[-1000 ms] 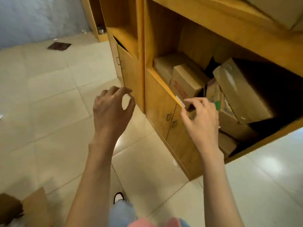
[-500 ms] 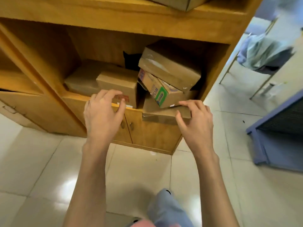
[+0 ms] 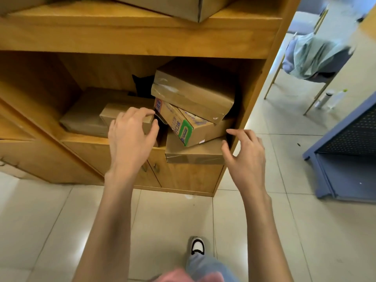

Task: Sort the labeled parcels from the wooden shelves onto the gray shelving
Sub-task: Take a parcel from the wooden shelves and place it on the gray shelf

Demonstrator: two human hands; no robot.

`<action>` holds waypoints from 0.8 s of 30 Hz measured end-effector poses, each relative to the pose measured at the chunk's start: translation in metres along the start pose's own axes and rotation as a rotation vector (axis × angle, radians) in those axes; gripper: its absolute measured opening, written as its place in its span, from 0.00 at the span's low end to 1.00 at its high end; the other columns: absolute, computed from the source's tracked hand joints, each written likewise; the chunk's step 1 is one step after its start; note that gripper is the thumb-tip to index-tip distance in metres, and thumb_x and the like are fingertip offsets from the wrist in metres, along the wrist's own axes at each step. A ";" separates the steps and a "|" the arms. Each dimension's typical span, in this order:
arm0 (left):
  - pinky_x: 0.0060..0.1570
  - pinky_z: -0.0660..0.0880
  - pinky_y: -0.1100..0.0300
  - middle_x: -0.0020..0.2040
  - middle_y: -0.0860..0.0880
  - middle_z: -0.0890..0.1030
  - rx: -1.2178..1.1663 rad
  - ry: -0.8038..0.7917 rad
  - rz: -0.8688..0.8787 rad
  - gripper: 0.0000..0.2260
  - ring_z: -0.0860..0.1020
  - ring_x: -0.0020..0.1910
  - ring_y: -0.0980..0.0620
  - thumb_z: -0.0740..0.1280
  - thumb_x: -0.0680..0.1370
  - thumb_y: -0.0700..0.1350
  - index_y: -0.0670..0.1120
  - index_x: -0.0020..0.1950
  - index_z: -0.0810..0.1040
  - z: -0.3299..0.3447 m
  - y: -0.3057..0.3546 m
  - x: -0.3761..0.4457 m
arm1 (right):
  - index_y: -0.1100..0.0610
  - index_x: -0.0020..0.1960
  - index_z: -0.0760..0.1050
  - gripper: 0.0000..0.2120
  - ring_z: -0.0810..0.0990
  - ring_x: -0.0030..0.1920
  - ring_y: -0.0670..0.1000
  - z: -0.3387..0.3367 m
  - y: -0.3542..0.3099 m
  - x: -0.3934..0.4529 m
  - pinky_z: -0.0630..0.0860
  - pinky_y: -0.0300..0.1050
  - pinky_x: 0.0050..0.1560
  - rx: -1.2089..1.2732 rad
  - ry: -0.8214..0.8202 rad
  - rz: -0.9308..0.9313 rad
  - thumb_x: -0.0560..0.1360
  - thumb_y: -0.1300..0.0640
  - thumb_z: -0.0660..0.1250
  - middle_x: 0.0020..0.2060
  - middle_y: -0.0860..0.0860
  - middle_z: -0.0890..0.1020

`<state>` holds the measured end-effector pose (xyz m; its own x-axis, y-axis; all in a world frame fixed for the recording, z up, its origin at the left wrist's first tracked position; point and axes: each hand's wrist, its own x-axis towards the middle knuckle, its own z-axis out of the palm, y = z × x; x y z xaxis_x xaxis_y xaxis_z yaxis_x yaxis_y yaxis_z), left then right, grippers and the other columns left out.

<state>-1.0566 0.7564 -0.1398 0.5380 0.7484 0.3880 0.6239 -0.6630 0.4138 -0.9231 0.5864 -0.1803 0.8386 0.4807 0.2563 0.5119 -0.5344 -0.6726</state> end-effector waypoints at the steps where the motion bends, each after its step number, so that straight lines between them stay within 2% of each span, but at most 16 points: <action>1: 0.61 0.71 0.45 0.60 0.46 0.79 -0.002 0.002 -0.006 0.13 0.74 0.61 0.47 0.64 0.79 0.49 0.48 0.61 0.78 0.003 -0.001 0.003 | 0.53 0.62 0.76 0.14 0.72 0.59 0.51 0.003 0.002 0.004 0.73 0.50 0.59 0.022 -0.009 0.008 0.77 0.53 0.66 0.58 0.50 0.77; 5: 0.60 0.70 0.48 0.60 0.48 0.79 -0.027 -0.029 -0.024 0.13 0.74 0.61 0.48 0.64 0.79 0.50 0.49 0.63 0.77 0.022 -0.005 0.016 | 0.52 0.65 0.73 0.17 0.71 0.60 0.47 0.018 0.010 0.020 0.72 0.43 0.59 0.142 -0.008 0.073 0.77 0.52 0.67 0.59 0.48 0.75; 7: 0.59 0.71 0.48 0.60 0.48 0.78 -0.057 -0.038 -0.017 0.14 0.74 0.60 0.49 0.65 0.79 0.50 0.49 0.63 0.77 0.032 -0.011 0.024 | 0.51 0.67 0.71 0.19 0.70 0.59 0.43 0.027 0.013 0.026 0.72 0.36 0.56 0.235 -0.003 0.123 0.77 0.52 0.67 0.60 0.45 0.73; 9: 0.59 0.71 0.49 0.61 0.47 0.78 -0.086 -0.042 -0.003 0.15 0.74 0.60 0.49 0.65 0.79 0.49 0.48 0.64 0.76 0.044 -0.018 0.034 | 0.50 0.69 0.68 0.22 0.70 0.61 0.43 0.037 0.014 0.035 0.68 0.28 0.51 0.354 -0.028 0.202 0.77 0.50 0.67 0.63 0.46 0.72; 10: 0.58 0.70 0.51 0.62 0.47 0.77 -0.100 -0.044 -0.001 0.16 0.74 0.61 0.49 0.65 0.79 0.50 0.48 0.65 0.75 0.051 -0.022 0.041 | 0.50 0.70 0.66 0.24 0.69 0.64 0.44 0.044 0.015 0.040 0.66 0.27 0.51 0.408 -0.038 0.234 0.76 0.50 0.68 0.66 0.46 0.71; 12: 0.59 0.69 0.53 0.64 0.47 0.75 -0.159 -0.051 -0.019 0.19 0.72 0.63 0.49 0.66 0.78 0.50 0.49 0.68 0.72 0.068 -0.030 0.057 | 0.49 0.73 0.63 0.28 0.68 0.67 0.46 0.058 0.015 0.056 0.67 0.31 0.55 0.501 -0.039 0.288 0.76 0.48 0.68 0.69 0.46 0.69; 14: 0.62 0.68 0.51 0.68 0.48 0.71 -0.288 -0.064 -0.059 0.24 0.69 0.67 0.49 0.67 0.77 0.53 0.50 0.72 0.67 0.084 -0.037 0.072 | 0.49 0.75 0.59 0.31 0.67 0.69 0.47 0.071 0.013 0.070 0.67 0.37 0.59 0.595 -0.023 0.359 0.76 0.46 0.68 0.72 0.46 0.66; 18: 0.68 0.65 0.51 0.73 0.50 0.65 -0.567 -0.094 -0.174 0.33 0.64 0.71 0.51 0.67 0.76 0.58 0.51 0.76 0.58 0.110 -0.041 0.102 | 0.50 0.77 0.54 0.35 0.65 0.72 0.50 0.094 0.013 0.094 0.66 0.42 0.64 0.748 0.009 0.517 0.76 0.42 0.65 0.74 0.48 0.64; 22: 0.70 0.64 0.48 0.74 0.49 0.65 -0.793 -0.050 -0.350 0.38 0.64 0.72 0.49 0.69 0.72 0.62 0.50 0.77 0.57 0.128 -0.037 0.130 | 0.49 0.76 0.57 0.36 0.68 0.70 0.53 0.109 0.011 0.114 0.67 0.53 0.69 0.855 0.054 0.639 0.74 0.37 0.64 0.71 0.49 0.67; 24: 0.71 0.63 0.50 0.75 0.49 0.64 -0.870 -0.013 -0.431 0.39 0.63 0.73 0.49 0.68 0.73 0.62 0.49 0.78 0.57 0.133 -0.035 0.140 | 0.49 0.75 0.58 0.35 0.68 0.69 0.53 0.111 0.009 0.121 0.67 0.54 0.68 0.860 0.067 0.660 0.74 0.36 0.63 0.70 0.49 0.68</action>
<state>-0.9279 0.8870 -0.2091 0.3709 0.9271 0.0539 0.1345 -0.1111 0.9847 -0.8371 0.7171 -0.2328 0.9222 0.2247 -0.3148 -0.3242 0.0051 -0.9460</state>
